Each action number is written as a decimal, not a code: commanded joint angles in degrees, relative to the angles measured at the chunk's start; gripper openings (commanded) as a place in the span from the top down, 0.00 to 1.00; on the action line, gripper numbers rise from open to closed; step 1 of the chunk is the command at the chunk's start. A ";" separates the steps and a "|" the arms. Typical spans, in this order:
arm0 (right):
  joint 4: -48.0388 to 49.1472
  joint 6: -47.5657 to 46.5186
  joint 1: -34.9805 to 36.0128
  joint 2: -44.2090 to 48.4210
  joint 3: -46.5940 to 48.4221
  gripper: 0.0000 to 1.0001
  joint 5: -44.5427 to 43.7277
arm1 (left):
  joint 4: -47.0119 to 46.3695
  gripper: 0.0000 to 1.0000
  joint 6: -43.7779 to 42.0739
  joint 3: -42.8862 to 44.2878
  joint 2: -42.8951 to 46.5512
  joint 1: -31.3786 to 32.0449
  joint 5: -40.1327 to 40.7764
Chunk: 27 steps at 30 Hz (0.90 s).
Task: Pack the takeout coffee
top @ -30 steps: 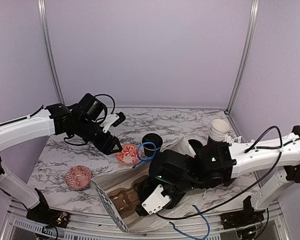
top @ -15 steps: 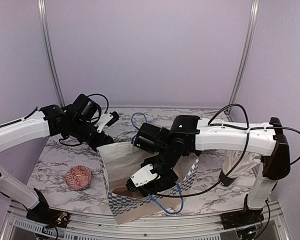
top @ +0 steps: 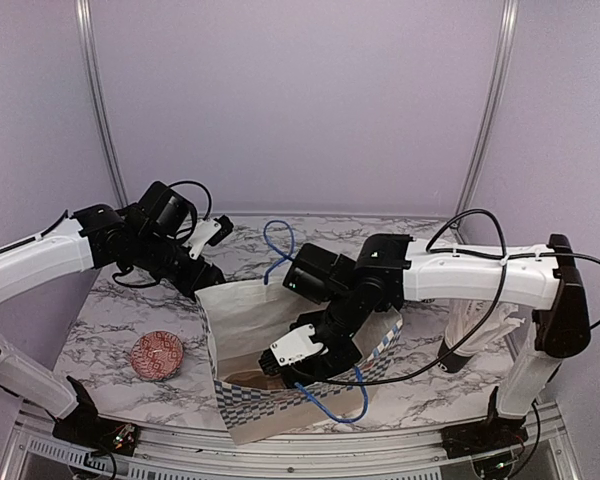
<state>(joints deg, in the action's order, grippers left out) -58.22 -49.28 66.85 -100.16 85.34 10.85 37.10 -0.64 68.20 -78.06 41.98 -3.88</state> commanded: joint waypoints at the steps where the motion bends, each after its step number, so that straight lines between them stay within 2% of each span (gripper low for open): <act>1: -3.87 1.24 -0.49 -2.94 -1.06 0.54 -1.60 | 2.29 0.31 0.20 2.82 4.27 -0.23 -0.97; 9: -13.72 -0.89 -0.45 -2.71 14.42 0.16 5.32 | 5.79 0.27 -0.06 6.49 8.37 -0.23 0.00; 11: -14.02 -0.45 -0.57 -2.84 17.37 0.03 6.02 | 6.73 0.27 -0.54 7.62 9.16 -0.23 -0.27; 16: -14.11 0.01 -0.83 -4.26 23.26 0.01 6.21 | 6.97 0.25 -2.21 11.07 12.65 0.12 -7.71; 21: -16.18 -1.73 -0.98 -3.47 28.88 0.01 6.97 | 6.45 0.25 -3.53 13.57 12.21 2.82 -13.67; 27: -20.30 -4.67 -2.30 -1.08 37.12 0.01 8.49 | 6.96 0.26 -7.94 17.17 4.93 9.30 -9.29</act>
<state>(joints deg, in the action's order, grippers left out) -74.65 -51.40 65.76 -103.57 116.60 17.32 42.78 -4.89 82.87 -68.12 49.04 -13.54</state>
